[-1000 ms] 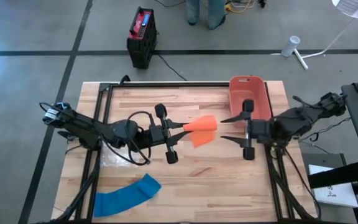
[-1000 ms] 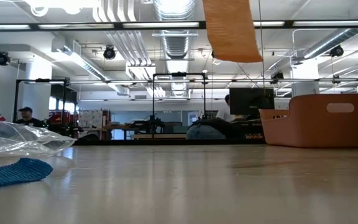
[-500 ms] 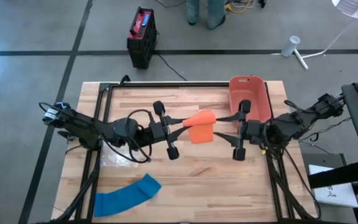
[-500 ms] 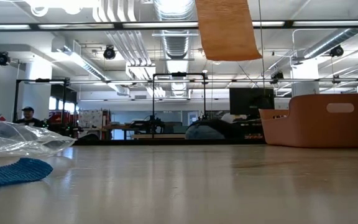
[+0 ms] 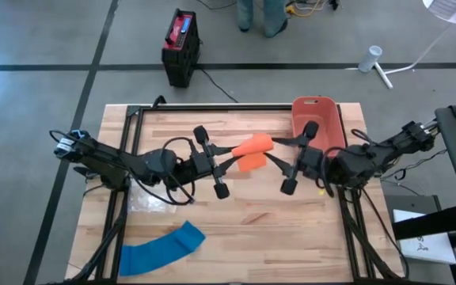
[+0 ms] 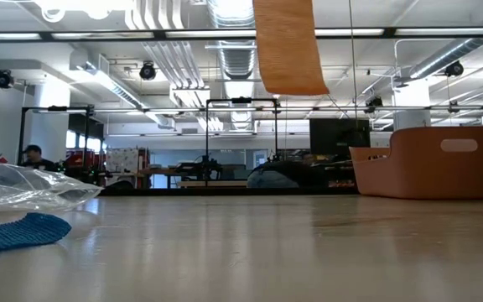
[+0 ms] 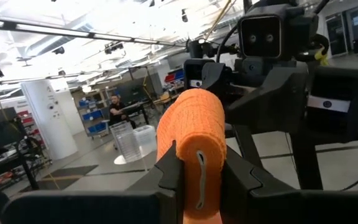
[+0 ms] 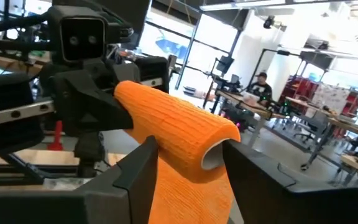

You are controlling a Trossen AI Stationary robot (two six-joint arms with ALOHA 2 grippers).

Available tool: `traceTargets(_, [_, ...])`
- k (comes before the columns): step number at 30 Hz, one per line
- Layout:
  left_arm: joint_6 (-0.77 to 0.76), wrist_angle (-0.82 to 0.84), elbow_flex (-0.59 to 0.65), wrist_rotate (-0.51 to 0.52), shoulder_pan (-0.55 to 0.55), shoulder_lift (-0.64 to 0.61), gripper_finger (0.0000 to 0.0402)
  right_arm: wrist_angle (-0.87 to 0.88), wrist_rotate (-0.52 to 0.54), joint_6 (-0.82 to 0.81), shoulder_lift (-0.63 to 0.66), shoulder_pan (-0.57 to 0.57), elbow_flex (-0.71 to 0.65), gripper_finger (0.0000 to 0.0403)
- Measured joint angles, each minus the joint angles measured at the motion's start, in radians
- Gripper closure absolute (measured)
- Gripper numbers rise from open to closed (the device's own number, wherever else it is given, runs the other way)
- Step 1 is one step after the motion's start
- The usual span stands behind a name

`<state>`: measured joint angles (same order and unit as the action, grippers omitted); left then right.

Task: Roll bandage
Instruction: Roll the orange bandage

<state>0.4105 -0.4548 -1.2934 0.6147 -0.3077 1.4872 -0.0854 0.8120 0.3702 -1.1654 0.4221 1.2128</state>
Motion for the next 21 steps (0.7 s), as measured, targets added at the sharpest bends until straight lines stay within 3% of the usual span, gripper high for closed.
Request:
traceTargets(3, [-0.001, 0.017, 0.000, 0.000, -0.002, 0.000, 0.0351, 0.002, 0.008, 0.009, 0.000, -0.003, 0.002, 0.0258])
traceTargets(10, [-0.001, 0.026, -0.001, -0.004, -0.004, 0.000, 0.0351, 0.014, 0.026, 0.058, 0.016, -0.002, 0.002, 0.0386])
traceTargets(21, [-0.001, 0.056, -0.001, -0.010, -0.013, 0.004, 0.0351, 0.126, 0.046, 0.021, 0.051, -0.001, 0.002, 0.0397])
